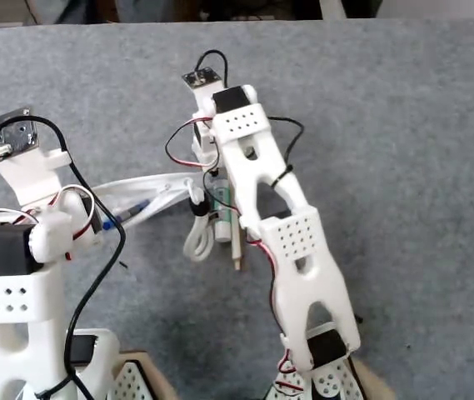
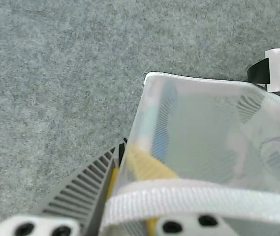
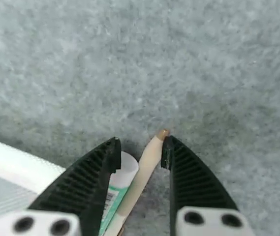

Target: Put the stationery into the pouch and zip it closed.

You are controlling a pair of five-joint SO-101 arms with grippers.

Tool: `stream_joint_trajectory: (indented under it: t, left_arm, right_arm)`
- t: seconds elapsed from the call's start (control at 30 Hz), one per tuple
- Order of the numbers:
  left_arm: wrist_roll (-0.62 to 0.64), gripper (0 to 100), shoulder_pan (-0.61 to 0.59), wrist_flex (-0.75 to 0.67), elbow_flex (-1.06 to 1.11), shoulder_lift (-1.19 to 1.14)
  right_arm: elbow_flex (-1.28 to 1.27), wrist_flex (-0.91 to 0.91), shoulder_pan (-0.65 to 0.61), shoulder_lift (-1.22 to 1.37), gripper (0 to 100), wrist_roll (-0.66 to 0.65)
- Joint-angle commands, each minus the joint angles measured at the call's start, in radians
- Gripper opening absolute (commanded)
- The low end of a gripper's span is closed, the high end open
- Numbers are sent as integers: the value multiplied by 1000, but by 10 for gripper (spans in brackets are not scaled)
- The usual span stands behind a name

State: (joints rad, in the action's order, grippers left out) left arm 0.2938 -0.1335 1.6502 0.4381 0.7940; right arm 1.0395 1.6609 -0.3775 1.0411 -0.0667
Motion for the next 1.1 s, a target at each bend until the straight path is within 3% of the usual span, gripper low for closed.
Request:
stream_joint_trajectory:
  t: [0.0,0.13,0.37,0.7,1.07]
  left_arm:
    - [2,28,2,-17,21,-28]
    - [2,28,1,-17,21,-28]
    - [2,28,1,-18,22,-28]
    - [2,28,1,-20,22,-28]
    - [2,28,1,-20,22,-28]
  right_arm:
    - [81,14,21,12,139,9]
    - [93,14,61,47,79,6]
    - [91,14,112,107,97,-2]
    - [93,15,112,117,13,-2]
    - [142,35,114,114,12,-2]
